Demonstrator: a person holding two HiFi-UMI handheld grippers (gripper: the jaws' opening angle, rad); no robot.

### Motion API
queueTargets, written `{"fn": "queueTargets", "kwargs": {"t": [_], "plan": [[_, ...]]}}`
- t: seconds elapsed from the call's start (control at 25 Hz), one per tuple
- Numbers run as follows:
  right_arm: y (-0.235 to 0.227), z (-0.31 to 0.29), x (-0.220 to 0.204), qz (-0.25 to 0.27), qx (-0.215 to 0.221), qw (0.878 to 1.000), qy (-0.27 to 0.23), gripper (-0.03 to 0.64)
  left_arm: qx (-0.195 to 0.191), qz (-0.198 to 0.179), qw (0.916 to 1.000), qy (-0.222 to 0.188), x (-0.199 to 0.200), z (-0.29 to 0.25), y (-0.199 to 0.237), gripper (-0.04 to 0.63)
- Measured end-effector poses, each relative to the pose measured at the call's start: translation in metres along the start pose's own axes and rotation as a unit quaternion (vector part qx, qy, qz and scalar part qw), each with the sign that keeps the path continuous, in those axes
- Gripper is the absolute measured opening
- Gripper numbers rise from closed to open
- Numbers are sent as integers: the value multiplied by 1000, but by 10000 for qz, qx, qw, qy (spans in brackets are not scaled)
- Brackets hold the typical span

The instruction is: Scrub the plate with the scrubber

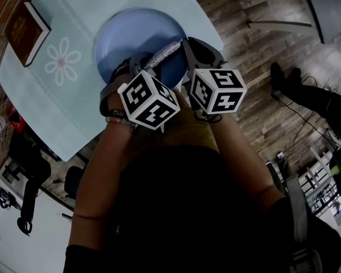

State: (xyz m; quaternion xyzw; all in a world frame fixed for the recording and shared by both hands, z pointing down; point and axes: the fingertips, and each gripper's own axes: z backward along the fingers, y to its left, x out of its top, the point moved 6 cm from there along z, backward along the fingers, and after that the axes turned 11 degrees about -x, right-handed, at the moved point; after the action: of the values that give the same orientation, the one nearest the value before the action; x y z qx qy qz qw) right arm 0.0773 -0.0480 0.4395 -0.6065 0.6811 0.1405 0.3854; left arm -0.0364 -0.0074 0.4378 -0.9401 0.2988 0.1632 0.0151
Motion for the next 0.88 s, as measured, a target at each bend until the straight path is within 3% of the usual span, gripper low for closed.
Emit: {"fn": "queueTargets", "kwargs": {"t": [0.28,0.56,0.72,0.88], "plan": [[0,-2,1,41,-10,10000,16,54,565,37,9983,116,-2,3,46,80],[1,-2,1,84,-37,10000,27,54,1070,194,9924,575,-43,18,74,78],[1,-2,2,67,-41,10000,16,54,871,125,9935,726,-65,25,56,78],[0,-2,2,34,-27,10000,46,54,218,-194,9964,802,-72,26,20,78]]}}
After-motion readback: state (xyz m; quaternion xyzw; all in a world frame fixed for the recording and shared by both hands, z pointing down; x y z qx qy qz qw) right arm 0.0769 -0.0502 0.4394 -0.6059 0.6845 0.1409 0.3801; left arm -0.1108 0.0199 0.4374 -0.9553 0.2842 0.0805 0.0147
